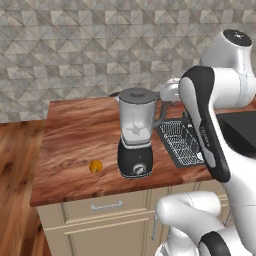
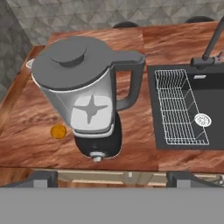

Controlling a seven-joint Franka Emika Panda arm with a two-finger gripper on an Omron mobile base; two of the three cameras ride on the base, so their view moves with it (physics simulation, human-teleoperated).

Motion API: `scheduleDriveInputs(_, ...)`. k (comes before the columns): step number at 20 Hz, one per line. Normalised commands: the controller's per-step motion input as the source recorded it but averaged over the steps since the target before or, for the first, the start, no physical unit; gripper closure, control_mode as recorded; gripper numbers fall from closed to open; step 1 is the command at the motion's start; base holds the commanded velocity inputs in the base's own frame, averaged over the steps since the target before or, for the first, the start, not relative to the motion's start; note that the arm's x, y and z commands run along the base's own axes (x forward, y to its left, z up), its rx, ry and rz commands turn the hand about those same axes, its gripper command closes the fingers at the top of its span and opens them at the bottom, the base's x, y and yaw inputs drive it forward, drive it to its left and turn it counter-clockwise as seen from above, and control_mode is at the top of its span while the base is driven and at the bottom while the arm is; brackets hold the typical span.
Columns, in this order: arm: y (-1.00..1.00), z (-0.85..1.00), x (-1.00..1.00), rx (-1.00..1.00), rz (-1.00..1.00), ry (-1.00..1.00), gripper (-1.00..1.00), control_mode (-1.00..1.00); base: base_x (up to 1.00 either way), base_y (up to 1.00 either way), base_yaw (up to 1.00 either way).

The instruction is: Open the blender lid, put the orange in the blender, close the lid, and start the blender.

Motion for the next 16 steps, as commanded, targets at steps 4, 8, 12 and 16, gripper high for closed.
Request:
scheduleDriveInputs(4,0.62,0.49,0.01,-0.01,0.01,0.01,-1.0,-1.0,0.0,0.0,0.0)
scheduleDriveInputs(8,0.61,0.3,0.04,-0.04,0.01,0.06,-1.0,-1.0,0.0,0.0,0.0)
scheduleDriveInputs(12,0.5,-0.06,0.2,-0.06,0.0,0.1,-1.0,-1.0,0.0,0.0,0.0)
scheduleDriveInputs(16,0.12,-0.42,0.33,-0.07,0.0,0.12,-1.0,-1.0,0.0,0.0,0.0)
